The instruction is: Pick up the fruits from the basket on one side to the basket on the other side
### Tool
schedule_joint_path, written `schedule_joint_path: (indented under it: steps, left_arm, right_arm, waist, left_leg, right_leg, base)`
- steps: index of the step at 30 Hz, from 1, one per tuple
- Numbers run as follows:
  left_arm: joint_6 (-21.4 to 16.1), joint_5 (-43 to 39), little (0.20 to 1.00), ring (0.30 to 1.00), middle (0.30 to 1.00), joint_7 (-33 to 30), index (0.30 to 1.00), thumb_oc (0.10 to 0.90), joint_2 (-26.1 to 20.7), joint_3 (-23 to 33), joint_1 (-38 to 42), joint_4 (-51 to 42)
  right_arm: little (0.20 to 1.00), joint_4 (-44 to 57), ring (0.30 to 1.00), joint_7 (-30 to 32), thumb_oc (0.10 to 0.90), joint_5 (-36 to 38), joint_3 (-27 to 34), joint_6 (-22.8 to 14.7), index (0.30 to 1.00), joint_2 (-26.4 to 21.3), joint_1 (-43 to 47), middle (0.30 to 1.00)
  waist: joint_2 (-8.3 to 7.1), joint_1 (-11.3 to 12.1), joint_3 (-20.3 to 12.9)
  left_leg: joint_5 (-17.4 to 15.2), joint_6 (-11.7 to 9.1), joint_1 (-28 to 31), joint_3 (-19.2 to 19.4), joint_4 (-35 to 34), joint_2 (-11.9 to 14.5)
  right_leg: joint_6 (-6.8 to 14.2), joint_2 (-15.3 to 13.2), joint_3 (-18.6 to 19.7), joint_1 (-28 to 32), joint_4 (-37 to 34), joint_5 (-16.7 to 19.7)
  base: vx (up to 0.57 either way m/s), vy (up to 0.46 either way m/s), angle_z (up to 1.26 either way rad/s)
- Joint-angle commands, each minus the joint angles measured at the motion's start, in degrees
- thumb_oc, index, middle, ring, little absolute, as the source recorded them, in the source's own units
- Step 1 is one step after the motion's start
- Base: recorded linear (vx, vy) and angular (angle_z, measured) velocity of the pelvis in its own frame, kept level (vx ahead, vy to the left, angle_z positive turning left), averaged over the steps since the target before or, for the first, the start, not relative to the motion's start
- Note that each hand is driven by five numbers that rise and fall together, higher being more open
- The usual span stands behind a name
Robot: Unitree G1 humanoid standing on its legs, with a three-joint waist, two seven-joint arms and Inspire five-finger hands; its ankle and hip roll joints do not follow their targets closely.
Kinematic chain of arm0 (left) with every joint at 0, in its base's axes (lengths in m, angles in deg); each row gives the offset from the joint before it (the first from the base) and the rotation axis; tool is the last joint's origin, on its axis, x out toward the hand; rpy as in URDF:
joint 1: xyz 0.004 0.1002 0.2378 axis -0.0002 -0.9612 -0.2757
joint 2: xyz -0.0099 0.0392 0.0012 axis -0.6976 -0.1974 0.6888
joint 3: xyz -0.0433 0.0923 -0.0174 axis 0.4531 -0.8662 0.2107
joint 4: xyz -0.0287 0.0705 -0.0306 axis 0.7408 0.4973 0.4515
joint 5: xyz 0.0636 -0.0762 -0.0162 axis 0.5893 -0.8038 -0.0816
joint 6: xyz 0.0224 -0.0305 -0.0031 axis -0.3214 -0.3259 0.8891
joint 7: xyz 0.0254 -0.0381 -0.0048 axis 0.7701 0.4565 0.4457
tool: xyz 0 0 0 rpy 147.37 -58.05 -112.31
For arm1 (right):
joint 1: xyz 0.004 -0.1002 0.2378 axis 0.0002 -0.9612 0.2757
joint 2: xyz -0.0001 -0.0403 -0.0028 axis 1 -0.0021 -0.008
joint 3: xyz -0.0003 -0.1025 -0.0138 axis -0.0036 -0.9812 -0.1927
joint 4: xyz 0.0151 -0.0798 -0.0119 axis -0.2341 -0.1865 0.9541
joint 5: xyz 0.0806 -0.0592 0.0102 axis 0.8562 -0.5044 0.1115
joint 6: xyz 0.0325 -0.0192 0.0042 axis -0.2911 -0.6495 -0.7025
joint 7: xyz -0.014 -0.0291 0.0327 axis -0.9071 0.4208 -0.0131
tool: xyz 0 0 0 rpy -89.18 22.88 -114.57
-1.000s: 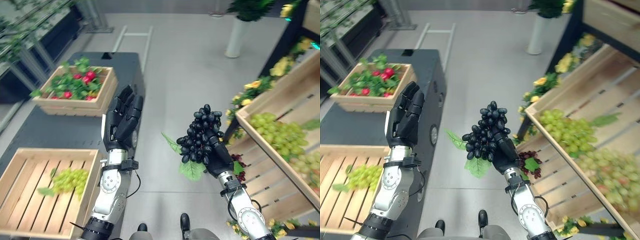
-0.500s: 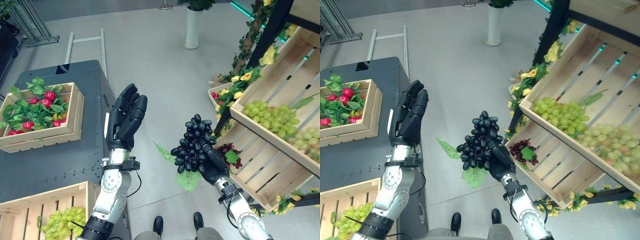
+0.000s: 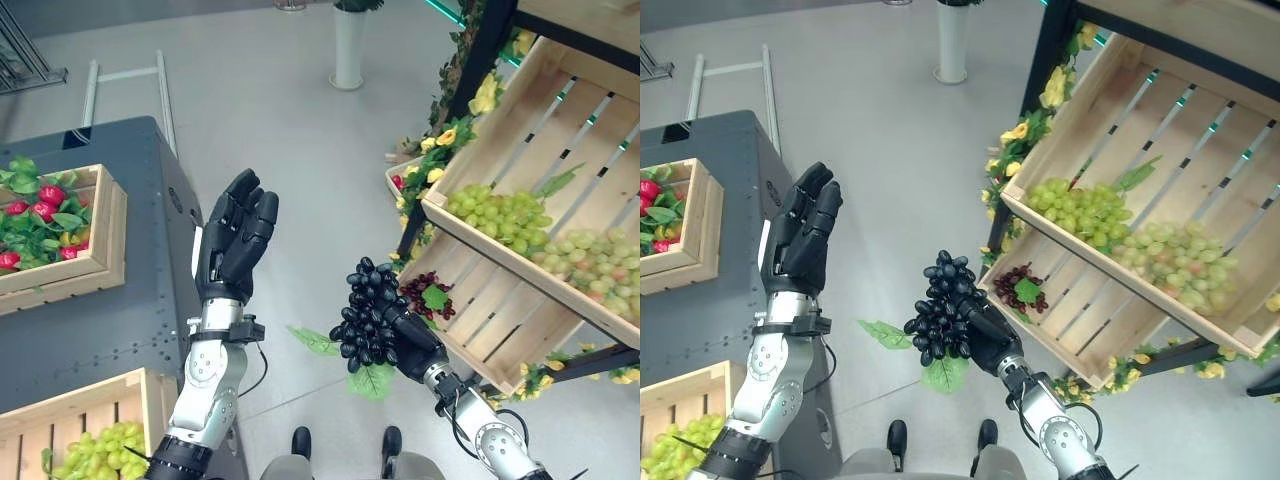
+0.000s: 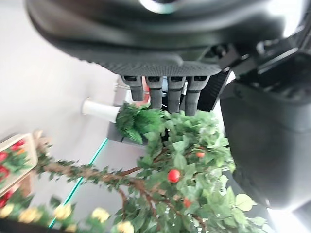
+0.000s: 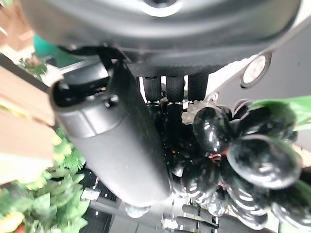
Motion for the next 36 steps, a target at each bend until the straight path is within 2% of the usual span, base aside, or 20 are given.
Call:
schedule_joint_path:
  steps: [1, 2, 3, 4, 6, 8, 12, 20, 22, 25, 29, 36]
  left_arm:
    - [-7.0, 1.8, 0.9, 0.9, 0.9, 0.14, 0.9, 0.8, -2.6, 1.69, 5.06, -4.41]
    - [-7.21, 1.49, 0.9, 0.9, 0.9, 0.12, 0.9, 0.8, -3.35, 2.29, 5.73, -4.3]
    - [-7.06, 1.66, 0.9, 0.9, 0.9, -0.38, 0.9, 0.8, -3.88, 3.08, 6.19, -4.37]
    - [-6.44, 2.16, 0.9, 0.9, 0.9, -1.21, 0.9, 0.8, -3.94, 3.33, 6.51, -4.33]
    - [-7.62, 1.44, 0.9, 0.9, 0.9, -2.04, 0.9, 0.8, -3.88, 3.19, 6.83, -4.21]
    - [-8.53, 1.73, 0.9, 0.9, 0.9, -2.69, 0.9, 0.8, -3.63, 2.63, 7.86, -3.53]
    - [-8.4, 1.55, 0.9, 0.9, 0.9, -1.82, 0.9, 0.8, -3.02, 1.07, 9.73, -3.19]
    - [-7.9, 0.28, 0.9, 0.9, 0.9, -0.57, 0.9, 0.8, -2.16, -0.49, 11.58, -2.93]
    - [-8.98, 0.96, 0.9, 0.9, 0.9, -2.16, 0.9, 0.8, -2.21, -1.29, 13.62, -2.01]
    - [-9.55, 0.6, 0.9, 0.9, 0.9, -2.71, 0.9, 0.8, -2.2, -1.68, 15.55, -1.14]
    - [-10.0, -2.8, 0.9, 0.9, 0.9, -1.73, 0.9, 0.8, -1.6, -2.65, 18.18, 0.0]
    - [-10.21, -1.38, 0.9, 0.9, 0.9, -1.94, 0.9, 0.8, -0.59, -3.93, 22.25, 1.07]
  right_arm:
    - [0.3, 6.46, 0.3, -5.82, 0.4, -0.01, 1.46, -3.29, 0.3, 2.99, 7.39, 0.3]
    - [0.3, 6.22, 0.3, -6.27, 0.4, -0.74, 2.08, -3.08, 0.3, 2.68, 8.54, 0.3]
    - [0.3, 5.53, 0.3, -6.98, 0.4, -0.26, 2.78, -2.44, 0.3, 1.77, 9.87, 0.3]
    - [0.3, 5.64, 0.3, -5.65, 0.4, 0.05, 3.2, -2.37, 0.3, 1.1, 9.96, 0.3]
    - [0.3, 5.89, 0.3, -6.21, 0.4, -1.92, 3.7, -3.17, 0.3, 0.29, 10.57, 0.3]
    - [0.3, 5.91, 0.3, -5.75, 0.4, -3.95, 3.9, -4.56, 0.3, -0.66, 11.04, 0.3]
    - [0.3, 3.38, 0.3, -5.27, 0.4, -5.08, 4.96, -7.91, 0.3, -1.66, 13.34, 0.3]
    - [0.3, -1.34, 0.3, -3.13, 0.4, -12.27, 7.07, -12.59, 0.3, -3.2, 16.74, 0.3]
    - [0.3, -2.88, 0.3, -1.1, 0.4, -16.02, 7.53, -15.99, 0.3, -4.14, 19.9, 0.3]
    - [0.3, -4.83, 0.3, 0.7, 0.4, -18.86, 8.21, -18.32, 0.3, -5.03, 23.02, 0.3]
    - [0.3, -6.95, 0.3, 2.99, 0.4, -17.93, 8.77, -20.97, 0.3, -6.36, 28.38, 0.3]
    - [0.3, -11.36, 0.3, 5.19, 0.4, -16.1, 11.52, -24.27, 0.3, -8.73, 37.04, 0.3]
  waist:
    - [-2.97, -1.73, -3.46]
    - [-3.35, -1.96, -2.56]
    - [-3.81, -2.22, -1.84]
    - [-4.07, -2.74, -1.19]
    - [-4.18, -3.51, 0.54]
    - [-3.84, -4.01, 1.32]
    - [-3.43, -4.03, 2.48]
    - [-2.1, -3.39, 4.18]
    - [-1.7, -3.35, 6.17]
    - [-1.44, -3.43, 8.31]
    - [-0.87, -3.47, 11.5]
    - [-0.33, -3.0, 15.87]
  left_leg:
    - [-4.42, 3.74, -5.09, -3.54, 2.5, -5.38]
    - [-4.68, 3.27, -5.55, -3.29, 3.28, -4.05]
    - [-4.25, 2.34, -6.16, -2.3, 4.04, -2.24]
    - [-4.13, 1.56, -7.47, -2.42, 5.97, -0.87]
    - [-2.76, 0.52, -8.65, -2.51, 6.7, 1.33]
    - [-0.96, -0.2, -8.73, -2.3, 4.53, 2.11]
    - [1.03, -0.96, -9.54, -3.07, 1.61, 2.05]
    - [0.66, -1.67, -11.6, -4.35, 3.53, 1.24]
    - [0.19, -1.99, -14.71, -4.79, 6.9, 1.03]
    - [-0.74, -2.47, -18.26, -5.15, 11.85, 0.86]
    - [-2.69, -2.79, -23.93, -5.83, 18.97, 0.84]
    - [-5.15, -2.36, -31.89, -6.9, 27.6, -0.18]
  right_leg:
    - [4.05, -10.63, 4.1, 1.95, -1.45, 11.15]
    - [3.84, -9.78, 4.57, 0.51, 0.81, 9.53]
    - [3.99, -8.51, 3.5, 0.43, 1.49, 7.47]
    - [3.62, -6.66, 4.09, -0.32, 3.4, 4.92]
    - [2.8, -4.97, 4.21, -1.3, 5.31, 2.88]
    - [1.95, -3.97, 3.5, -1.15, 4.03, 2.57]
    - [0.89, -2.94, 2.02, -0.7, 1.76, 2.31]
    - [0.22, -3.38, 0.93, -1.26, 3.78, 0.71]
    - [-0.07, -3.65, 1.29, -3.6, 6.32, 0.31]
    - [-0.48, -3.92, 1.68, -6.18, 9.33, -0.15]
    - [-1.36, -4.27, 2.51, -10.04, 13.6, -1.26]
    - [-2.11, -4.63, 3.02, -17.17, 20.63, -2.55]
  base:
    - [-0.2, -0.521, -1.13]
    - [-0.2, -0.602, -0.52]
    - [-0.17, -0.545, -0.25]
    - [-0.12, -0.437, -0.22]
    - [-0.11, -0.317, 0.12]
    - [-0.12, -0.234, 0.15]
    - [-0.08, -0.108, 0.0]
    - [0.0, -0.003, 0.12]
    - [-0.08, 0.014, 0.08]
    - [-0.09, 0.009, 0.12]
    - [-0.07, 0.015, 0.08]
    - [-0.04, -0.004, 0.02]
